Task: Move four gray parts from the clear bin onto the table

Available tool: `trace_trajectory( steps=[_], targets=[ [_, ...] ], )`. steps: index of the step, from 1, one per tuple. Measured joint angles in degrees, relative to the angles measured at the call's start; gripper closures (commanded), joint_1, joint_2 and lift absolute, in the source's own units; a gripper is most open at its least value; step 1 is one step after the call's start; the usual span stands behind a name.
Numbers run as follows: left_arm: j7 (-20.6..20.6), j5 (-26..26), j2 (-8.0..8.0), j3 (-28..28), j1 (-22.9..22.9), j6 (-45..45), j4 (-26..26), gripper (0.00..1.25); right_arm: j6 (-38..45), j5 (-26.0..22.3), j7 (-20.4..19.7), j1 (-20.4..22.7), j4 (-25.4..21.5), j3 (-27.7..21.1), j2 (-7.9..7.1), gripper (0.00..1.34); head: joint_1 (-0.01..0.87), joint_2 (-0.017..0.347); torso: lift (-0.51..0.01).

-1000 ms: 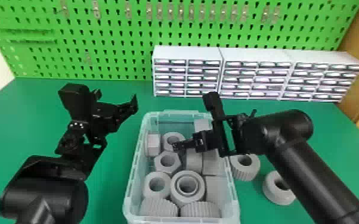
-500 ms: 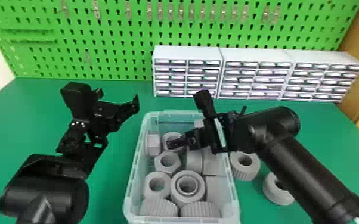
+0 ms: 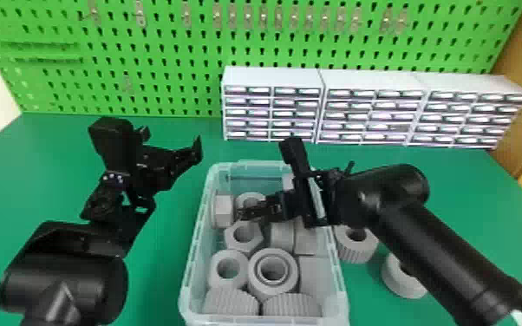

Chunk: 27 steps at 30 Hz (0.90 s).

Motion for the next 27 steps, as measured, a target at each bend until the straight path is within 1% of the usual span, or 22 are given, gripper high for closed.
trace_trajectory(
  steps=[10, 20, 27],
  targets=[
    [-0.8, -0.6, -0.41, 0.7, -0.2, 0.0, 0.0, 0.13, -2.7, -1.2, 0.0, -1.8, 3.1, 3.3, 0.14, 0.53, 0.686, 0.026, -0.05],
    [-1.2, -0.9, -0.7, 1.1, -0.1, 0.1, 0.0, 0.14, -4.9, -3.4, -0.1, -2.9, 4.8, 7.3, 0.86, 0.53, 0.686, 0.026, -0.05],
    [-1.7, -1.2, -0.99, 1.6, 0.0, 0.1, 0.0, 0.14, -6.6, -5.5, -0.2, -3.2, 5.7, 9.2, 1.2, 0.53, 0.686, 0.026, -0.05]
  ],
)
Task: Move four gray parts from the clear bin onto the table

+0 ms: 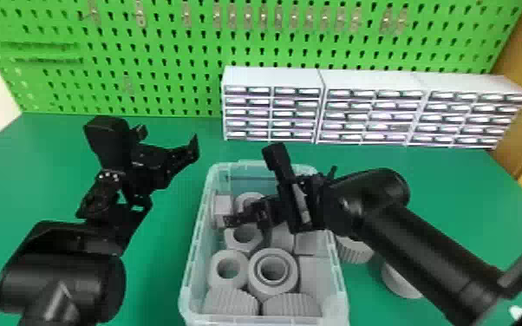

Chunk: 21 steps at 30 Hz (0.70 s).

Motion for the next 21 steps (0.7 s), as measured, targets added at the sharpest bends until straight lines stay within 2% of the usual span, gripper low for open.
trace_trajectory(
  steps=[21],
  targets=[
    [-0.4, -0.6, -0.25, 0.0, -0.3, 0.0, 0.0, 0.14, -6.3, -2.8, -0.1, -0.9, 3.2, 2.5, 0.67, 0.53, 0.686, 0.026, -0.05]
  ],
)
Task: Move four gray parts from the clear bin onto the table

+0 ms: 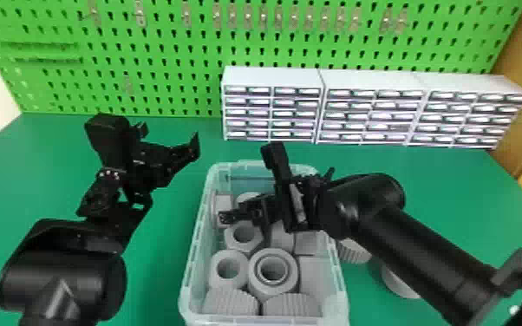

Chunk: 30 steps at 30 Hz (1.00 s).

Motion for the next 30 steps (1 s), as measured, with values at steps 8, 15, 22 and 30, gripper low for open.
trace_trajectory(
  steps=[8, 15, 22, 30],
  targets=[
    [0.0, 0.0, -0.08, -0.1, -0.1, 0.0, 0.0, 0.14, -2.4, -2.2, -0.8, -0.6, 1.2, 2.6, 0.43, 0.53, 0.686, 0.026, -0.05],
    [0.0, 0.0, -0.09, -0.2, -0.2, 0.0, 0.0, 0.14, -3.7, -3.4, -1.2, -0.7, 2.7, 4.0, 0.44, 0.53, 0.686, 0.026, -0.05],
    [0.0, 0.0, -0.09, -0.2, -0.4, 0.0, 0.0, 0.14, -5.1, -3.8, -1.3, -0.7, 4.3, 4.3, 0.37, 0.53, 0.686, 0.026, -0.05],
    [-0.1, 0.0, -0.15, -0.3, -0.4, 0.0, 0.1, 0.14, -6.8, -4.5, -1.5, -1.0, 5.6, 5.3, 0.51, 0.53, 0.686, 0.026, -0.05]
  ],
)
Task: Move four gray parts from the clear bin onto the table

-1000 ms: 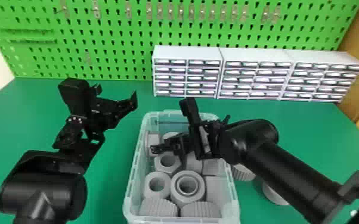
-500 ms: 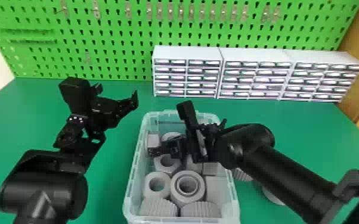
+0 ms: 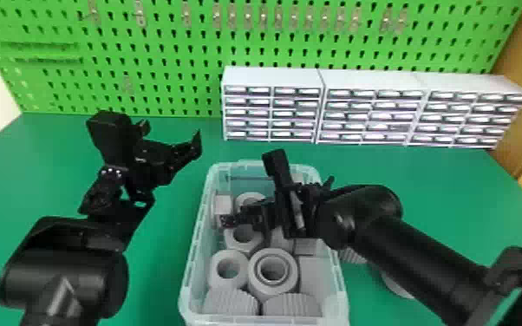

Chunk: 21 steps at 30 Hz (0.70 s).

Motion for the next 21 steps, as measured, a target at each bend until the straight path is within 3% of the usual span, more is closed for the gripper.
trace_trajectory(
  steps=[21],
  targets=[
    [-0.1, 0.0, -0.02, -0.1, -0.2, 0.0, 0.0, 0.14, -2.4, -3.6, -1.2, -0.6, 0.1, 5.0, 0.28, 0.54, 0.686, 0.026, -0.05]
  ],
)
